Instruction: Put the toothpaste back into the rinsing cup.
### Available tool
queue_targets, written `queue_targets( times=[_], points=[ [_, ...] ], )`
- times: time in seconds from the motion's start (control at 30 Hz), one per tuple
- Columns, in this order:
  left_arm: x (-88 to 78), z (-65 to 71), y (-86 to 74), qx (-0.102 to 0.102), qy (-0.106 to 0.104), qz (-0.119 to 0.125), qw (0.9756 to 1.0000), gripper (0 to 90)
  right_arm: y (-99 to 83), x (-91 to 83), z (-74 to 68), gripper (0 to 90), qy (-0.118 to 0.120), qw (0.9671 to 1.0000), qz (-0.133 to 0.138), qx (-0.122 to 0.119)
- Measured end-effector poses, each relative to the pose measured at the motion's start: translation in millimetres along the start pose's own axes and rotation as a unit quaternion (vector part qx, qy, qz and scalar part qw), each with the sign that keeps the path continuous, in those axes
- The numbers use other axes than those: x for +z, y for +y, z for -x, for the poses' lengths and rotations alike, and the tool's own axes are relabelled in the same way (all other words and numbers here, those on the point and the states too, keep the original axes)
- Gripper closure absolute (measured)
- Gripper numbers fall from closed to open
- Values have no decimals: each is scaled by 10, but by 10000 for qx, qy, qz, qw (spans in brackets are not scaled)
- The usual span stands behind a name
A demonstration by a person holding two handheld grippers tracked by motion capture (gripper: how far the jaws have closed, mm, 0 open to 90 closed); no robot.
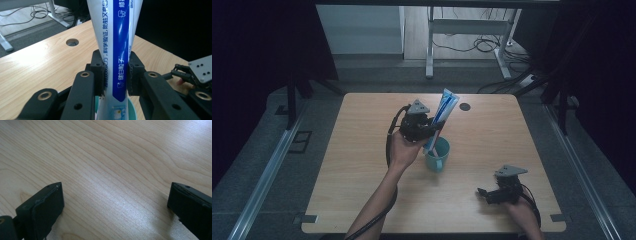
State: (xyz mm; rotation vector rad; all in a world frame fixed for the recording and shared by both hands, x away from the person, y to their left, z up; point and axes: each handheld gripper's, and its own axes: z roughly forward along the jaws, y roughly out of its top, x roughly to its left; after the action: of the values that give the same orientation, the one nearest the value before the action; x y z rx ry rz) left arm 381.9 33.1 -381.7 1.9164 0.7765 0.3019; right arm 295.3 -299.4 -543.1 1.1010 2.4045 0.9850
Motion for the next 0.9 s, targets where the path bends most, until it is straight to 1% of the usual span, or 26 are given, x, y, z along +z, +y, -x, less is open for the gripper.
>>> queue_targets(
  times=[0.1,0.2,0.3,0.4,0.7,0.9],
  points=[
    [51,12,6,-3,11,53,10000,723,0,0,0,4,0,10000,0,0],
    [96,25,4,12,-22,103,9999,722,0,0,0,4,1,10000,1,0],
    [138,39,-14,61,-38,149,9999,722,0,0,0,4,0,10000,0,0],
    [178,49,-46,98,-3,177,9998,721,0,0,1,4,1,10000,0,-1],
    [276,37,-151,105,67,126,9998,721,0,0,0,4,2,10000,3,6],
    [338,60,-208,136,88,52,9999,721,0,0,0,4,2,10000,4,5]
  ],
)
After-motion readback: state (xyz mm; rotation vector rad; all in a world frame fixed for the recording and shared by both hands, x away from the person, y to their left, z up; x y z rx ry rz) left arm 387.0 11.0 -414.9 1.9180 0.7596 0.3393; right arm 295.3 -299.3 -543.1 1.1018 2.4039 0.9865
